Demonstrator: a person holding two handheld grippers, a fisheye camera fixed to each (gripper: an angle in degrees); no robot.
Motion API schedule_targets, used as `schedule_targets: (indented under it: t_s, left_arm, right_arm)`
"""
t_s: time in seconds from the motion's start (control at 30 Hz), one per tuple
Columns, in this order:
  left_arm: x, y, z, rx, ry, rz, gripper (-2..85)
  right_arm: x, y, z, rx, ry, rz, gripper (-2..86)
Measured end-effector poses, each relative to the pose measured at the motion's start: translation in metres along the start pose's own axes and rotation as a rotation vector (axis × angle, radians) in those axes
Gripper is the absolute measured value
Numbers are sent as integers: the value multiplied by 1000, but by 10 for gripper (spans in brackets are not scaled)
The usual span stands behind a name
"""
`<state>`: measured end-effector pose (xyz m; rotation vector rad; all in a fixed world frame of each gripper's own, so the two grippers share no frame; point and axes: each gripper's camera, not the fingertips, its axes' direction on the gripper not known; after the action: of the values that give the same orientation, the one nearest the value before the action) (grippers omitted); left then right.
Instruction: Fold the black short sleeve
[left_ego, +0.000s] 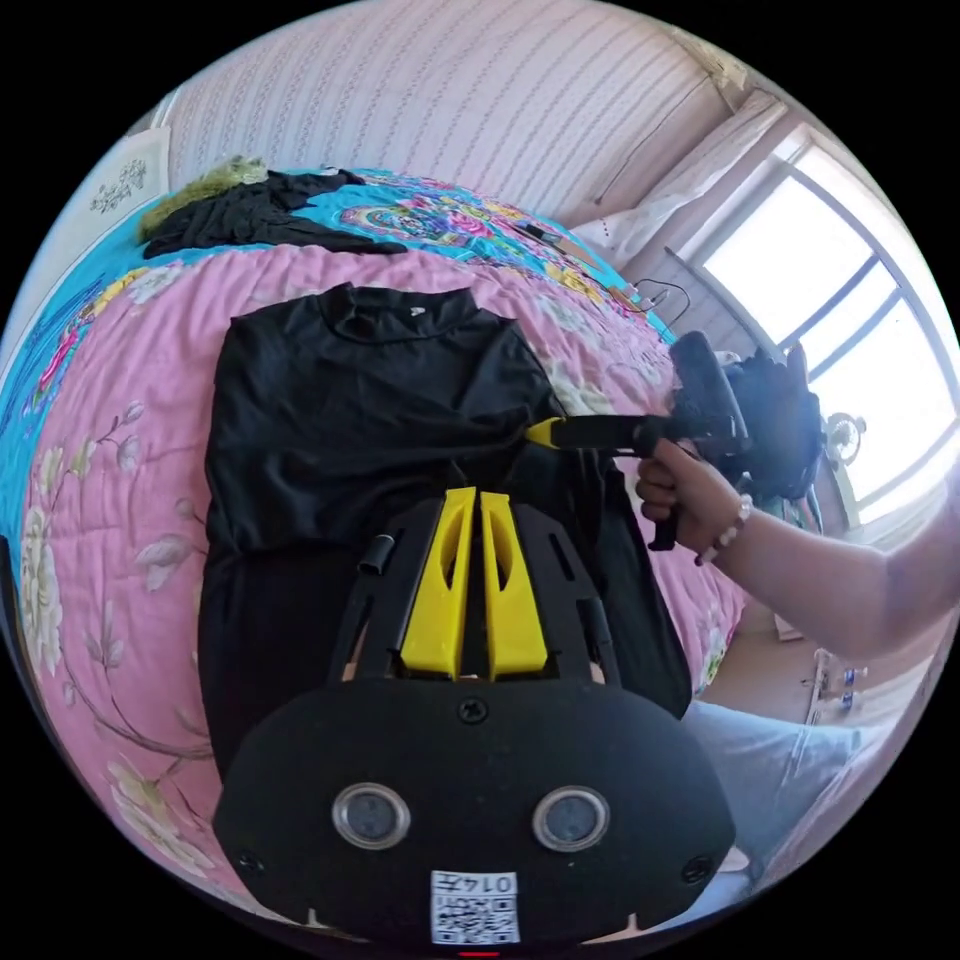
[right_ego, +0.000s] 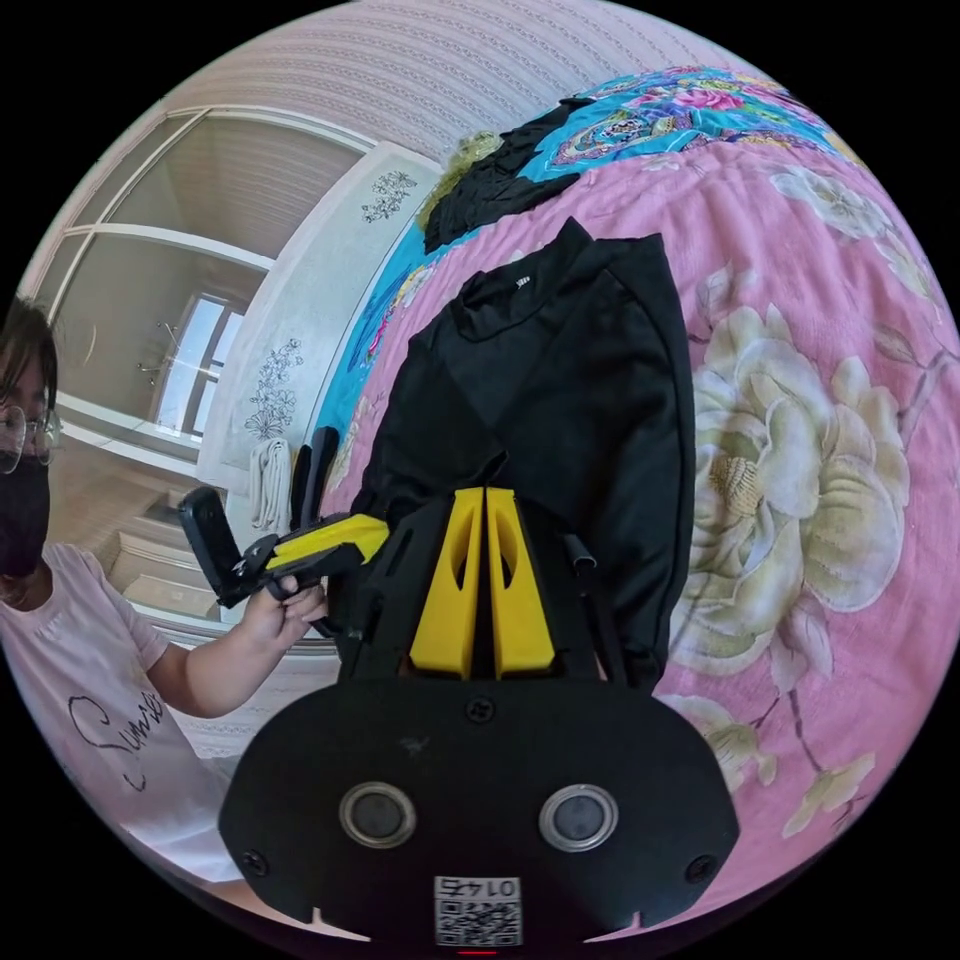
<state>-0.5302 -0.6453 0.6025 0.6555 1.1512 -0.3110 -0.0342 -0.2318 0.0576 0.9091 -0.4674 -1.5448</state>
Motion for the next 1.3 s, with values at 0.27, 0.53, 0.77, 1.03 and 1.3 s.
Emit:
schedule_targets:
  t_s: [0.27,0.53,0.77,1.03,1.3]
  left_arm:
    - [16,9,-10,-125,96,179,57]
    - [-90,-65,-64,140,-229,43,59]
    - [-177,-121,-9,-34,-133,-275,77]
    - [-176,-135,-15,-115,-180,-156,-7]
    - [-168,-130,-118,106,-137,-188,-10]
  right_arm:
    - [-3,18,-28,-62,77,-11,22]
    - [1,-38,-79,118,355,-22,125]
    - [9,-74,-58,19,439,-29,31]
    - [38,-53,-108,75,294,57,1]
    - [-8,-33,-174,212,158,-53,-2]
